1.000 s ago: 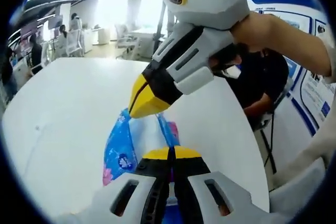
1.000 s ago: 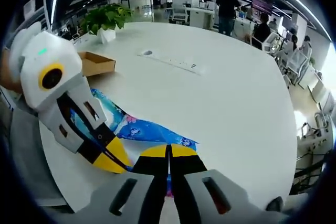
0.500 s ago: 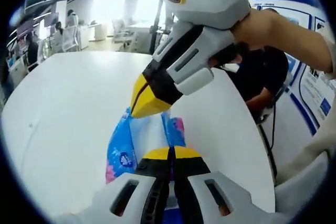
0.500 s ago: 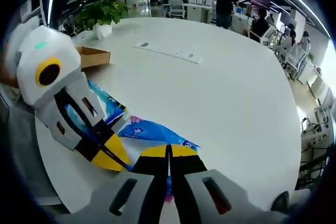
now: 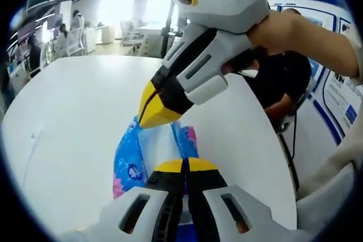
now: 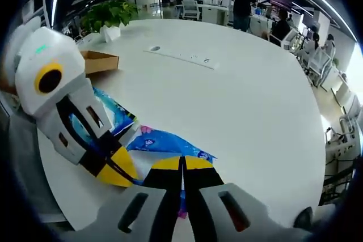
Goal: Operate the shoe box by opening the lid, removing the specified soft item, and placing it in the target area until the item is outside and the box remains undamaged.
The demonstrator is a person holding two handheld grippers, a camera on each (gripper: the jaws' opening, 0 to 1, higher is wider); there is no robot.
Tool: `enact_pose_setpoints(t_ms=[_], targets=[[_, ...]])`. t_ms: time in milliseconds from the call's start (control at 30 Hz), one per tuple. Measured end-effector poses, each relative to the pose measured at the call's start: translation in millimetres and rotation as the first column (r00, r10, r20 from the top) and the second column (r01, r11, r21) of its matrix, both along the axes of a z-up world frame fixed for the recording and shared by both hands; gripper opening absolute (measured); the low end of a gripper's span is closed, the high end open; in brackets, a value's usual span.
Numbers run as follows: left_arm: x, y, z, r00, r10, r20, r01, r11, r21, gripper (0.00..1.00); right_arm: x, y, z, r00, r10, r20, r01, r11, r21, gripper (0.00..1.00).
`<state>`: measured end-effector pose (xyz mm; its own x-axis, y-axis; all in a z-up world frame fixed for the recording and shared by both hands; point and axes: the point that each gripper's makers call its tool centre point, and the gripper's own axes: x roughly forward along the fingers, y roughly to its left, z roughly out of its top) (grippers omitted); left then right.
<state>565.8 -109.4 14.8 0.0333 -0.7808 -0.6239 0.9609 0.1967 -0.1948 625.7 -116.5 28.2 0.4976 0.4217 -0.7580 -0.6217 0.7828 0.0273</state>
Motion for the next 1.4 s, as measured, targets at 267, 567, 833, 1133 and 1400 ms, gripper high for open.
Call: enact_pose_setpoints(t_ms=[267,567,833,1133,1400], targets=[[-0.8,2,1.3,0.999,-0.017,0.034,0.017,1.000,0.014,0.00,1,1,2.6,1.000,-0.009,0.025,0.009,1.000,-0.002,0.00],[-0.7,11,8.4,0.997,-0.032,0.067,0.030,0.999,0.040,0.06,-1,3,11.4,0.999,-0.033,0.039,0.032,0.999,0.016,0.03],[-2.7,18,22.2,0.996,-0.027,0.085,0.023,0.999,0.048,0.13,-5,4,26.4,0.998,-0.026,0.066,0.026,1.000,0.011,0.07],[-3.3,43,44.0,0.996,0.015,0.087,-0.022,0.997,0.074,0.19,-22,11,45.6,0.997,0.004,0.082,-0.004,1.000,-0.006,0.15],[-6.0,78,67.9,0.993,0.106,0.062,-0.110,0.992,0.068,0.29,-38,20,60.1,0.995,0.020,0.093,-0.018,1.000,-0.019,0.21]])
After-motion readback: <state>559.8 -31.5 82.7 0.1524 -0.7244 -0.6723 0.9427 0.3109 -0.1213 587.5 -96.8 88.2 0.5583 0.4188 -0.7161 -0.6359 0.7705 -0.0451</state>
